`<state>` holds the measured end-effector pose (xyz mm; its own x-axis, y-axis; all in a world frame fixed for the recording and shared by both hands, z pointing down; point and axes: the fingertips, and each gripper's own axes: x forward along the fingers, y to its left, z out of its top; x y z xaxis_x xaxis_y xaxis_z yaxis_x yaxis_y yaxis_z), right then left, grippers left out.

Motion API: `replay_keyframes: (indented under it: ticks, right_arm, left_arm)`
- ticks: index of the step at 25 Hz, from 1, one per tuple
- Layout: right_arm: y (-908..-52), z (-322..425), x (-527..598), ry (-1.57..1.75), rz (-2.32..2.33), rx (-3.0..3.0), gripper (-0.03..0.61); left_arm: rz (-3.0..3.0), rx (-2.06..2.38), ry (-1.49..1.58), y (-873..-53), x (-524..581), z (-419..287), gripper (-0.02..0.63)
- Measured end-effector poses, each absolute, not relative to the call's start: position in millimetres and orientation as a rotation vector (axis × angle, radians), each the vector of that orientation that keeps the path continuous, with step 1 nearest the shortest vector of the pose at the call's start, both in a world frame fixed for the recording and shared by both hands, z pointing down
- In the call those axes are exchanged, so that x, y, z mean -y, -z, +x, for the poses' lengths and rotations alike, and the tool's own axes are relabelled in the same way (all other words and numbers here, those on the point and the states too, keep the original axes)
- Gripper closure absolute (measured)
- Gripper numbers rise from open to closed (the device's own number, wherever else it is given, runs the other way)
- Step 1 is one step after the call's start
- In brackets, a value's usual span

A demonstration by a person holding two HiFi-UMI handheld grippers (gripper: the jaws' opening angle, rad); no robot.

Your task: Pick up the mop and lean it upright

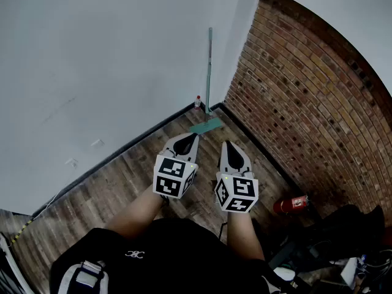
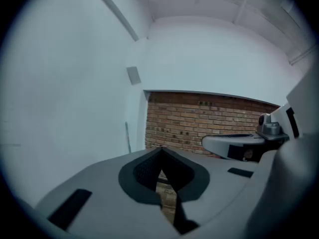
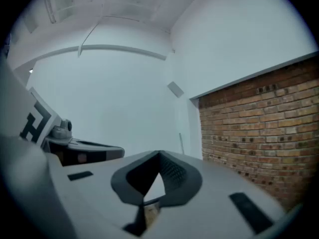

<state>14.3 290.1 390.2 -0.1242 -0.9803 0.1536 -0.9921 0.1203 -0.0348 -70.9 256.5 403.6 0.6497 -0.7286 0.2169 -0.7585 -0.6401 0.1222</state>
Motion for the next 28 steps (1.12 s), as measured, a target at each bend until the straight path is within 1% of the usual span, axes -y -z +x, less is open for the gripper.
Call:
replay_keyframes:
  ticks: [12, 21, 28]
  right_arm:
    - [-395, -41, -279, -0.214, 2.032, 2.263, 0.568]
    - [-414, -79, -274, -0.242, 2.090, 2.157, 0.568]
    - [-422, -83, -254, -0.256, 2.085, 2.154, 0.568]
  left_arm:
    - [2.653, 1.136, -0.189, -414, -244, -121, 0.615]
    - [2.617, 1.051, -0.205, -443, -231, -170, 0.615]
    - [2.607, 1.041, -0.218, -451, -214, -174, 0.615]
